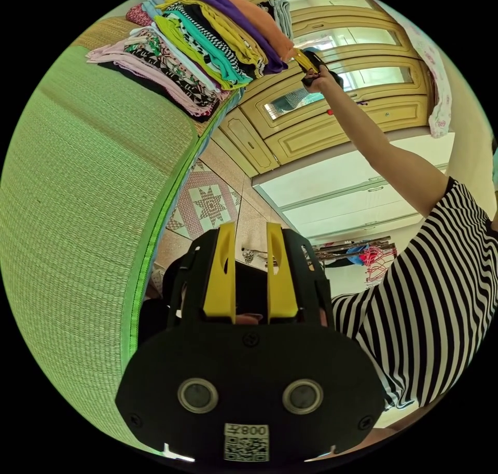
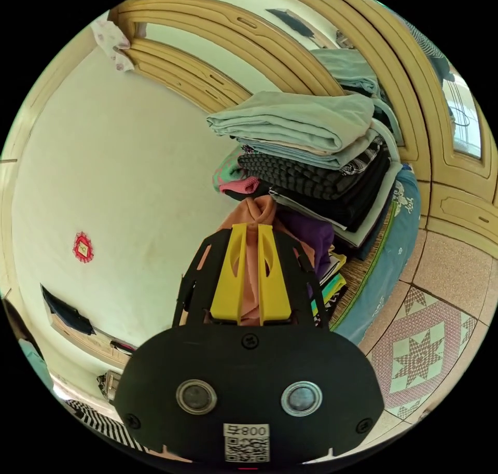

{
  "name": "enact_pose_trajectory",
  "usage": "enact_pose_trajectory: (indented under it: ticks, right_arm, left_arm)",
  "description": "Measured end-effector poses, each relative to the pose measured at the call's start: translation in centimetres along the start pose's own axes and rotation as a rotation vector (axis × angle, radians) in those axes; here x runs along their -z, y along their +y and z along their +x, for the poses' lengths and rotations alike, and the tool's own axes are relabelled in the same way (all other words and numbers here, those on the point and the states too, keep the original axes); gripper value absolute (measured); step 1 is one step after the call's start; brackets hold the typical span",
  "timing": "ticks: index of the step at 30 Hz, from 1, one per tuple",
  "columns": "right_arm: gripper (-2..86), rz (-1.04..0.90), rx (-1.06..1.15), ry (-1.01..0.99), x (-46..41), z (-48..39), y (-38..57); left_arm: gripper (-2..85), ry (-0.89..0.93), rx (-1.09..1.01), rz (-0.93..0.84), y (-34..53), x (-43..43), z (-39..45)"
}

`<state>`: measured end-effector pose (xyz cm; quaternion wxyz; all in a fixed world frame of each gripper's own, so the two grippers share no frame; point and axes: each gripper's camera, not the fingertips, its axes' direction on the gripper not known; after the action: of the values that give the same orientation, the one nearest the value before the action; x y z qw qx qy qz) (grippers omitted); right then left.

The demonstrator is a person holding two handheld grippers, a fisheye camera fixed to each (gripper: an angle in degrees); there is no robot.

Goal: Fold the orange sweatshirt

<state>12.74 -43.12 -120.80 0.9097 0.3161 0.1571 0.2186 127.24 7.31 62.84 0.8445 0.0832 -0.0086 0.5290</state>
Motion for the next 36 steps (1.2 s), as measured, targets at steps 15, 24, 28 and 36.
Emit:
enact_pose_trajectory:
  ticks: [15,24,28,36]
  right_arm:
    - [2.1,-0.085,0.314,-0.483,-3.4,-18.7,2.4]
    - [1.9,-0.369,0.728,-0.790,-8.3,-44.1,17.8]
    - [2.0,-0.561,0.879,-0.869,-12.7,-52.6,31.1]
    - [0.5,-1.321,0.832,-0.770,-27.2,-51.1,59.4]
  left_arm:
    - [8.5,-0.020,0.042,0.126,5.5,9.3,2.6]
    - [7.6,-0.130,0.102,0.484,15.3,24.1,5.9]
    - [7.2,-0.219,0.190,0.615,22.7,29.9,7.1]
    - [7.3,-0.281,0.522,0.718,37.8,32.9,5.7]
